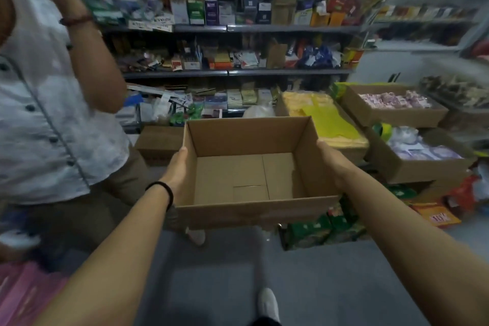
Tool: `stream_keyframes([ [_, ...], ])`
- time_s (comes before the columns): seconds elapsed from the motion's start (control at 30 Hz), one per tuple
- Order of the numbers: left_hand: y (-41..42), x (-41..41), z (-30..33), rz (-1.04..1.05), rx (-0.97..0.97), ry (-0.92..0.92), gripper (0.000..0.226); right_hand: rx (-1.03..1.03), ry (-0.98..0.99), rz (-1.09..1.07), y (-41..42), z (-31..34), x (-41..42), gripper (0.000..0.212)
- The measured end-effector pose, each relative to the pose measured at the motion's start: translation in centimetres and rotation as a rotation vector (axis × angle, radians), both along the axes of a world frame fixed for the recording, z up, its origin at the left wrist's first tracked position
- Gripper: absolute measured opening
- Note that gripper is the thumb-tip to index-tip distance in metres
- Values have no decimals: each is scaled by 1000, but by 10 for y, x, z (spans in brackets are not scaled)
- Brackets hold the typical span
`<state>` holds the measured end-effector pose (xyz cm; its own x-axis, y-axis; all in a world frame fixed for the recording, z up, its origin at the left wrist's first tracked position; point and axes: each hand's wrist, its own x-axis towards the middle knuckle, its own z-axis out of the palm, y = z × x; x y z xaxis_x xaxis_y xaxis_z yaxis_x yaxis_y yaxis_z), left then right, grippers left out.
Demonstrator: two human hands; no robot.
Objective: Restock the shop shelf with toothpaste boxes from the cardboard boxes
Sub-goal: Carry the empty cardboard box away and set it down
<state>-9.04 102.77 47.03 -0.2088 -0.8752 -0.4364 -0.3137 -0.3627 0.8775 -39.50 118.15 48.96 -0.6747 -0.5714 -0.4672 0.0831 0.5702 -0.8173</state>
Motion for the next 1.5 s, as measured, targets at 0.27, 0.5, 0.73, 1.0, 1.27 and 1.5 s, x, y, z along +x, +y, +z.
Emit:
stream_keyframes([
  [0.27,-143,-81,8,146,43,-33,68,6,-2,143,-184,20,-96,85],
  [0.5,-276,-107,-5,238,70,-21,64,31,-64,127,-335,-3,-125,84],
  [0.73,-440,-103,-22,240,75,20,73,32,-37,186,-510,-10,-122,70],
  [1.0,-611,-84,-18,248,87,-11,64,13,-149,189,-688,-23,-104,66],
  [1.27,-800,-80,-55,273,152,32,68,13,-198,168,-872,-66,-101,65],
  [1.5,-911,-67,-112,266,185,7,61,118,-150,134,-970,-115,-88,61],
])
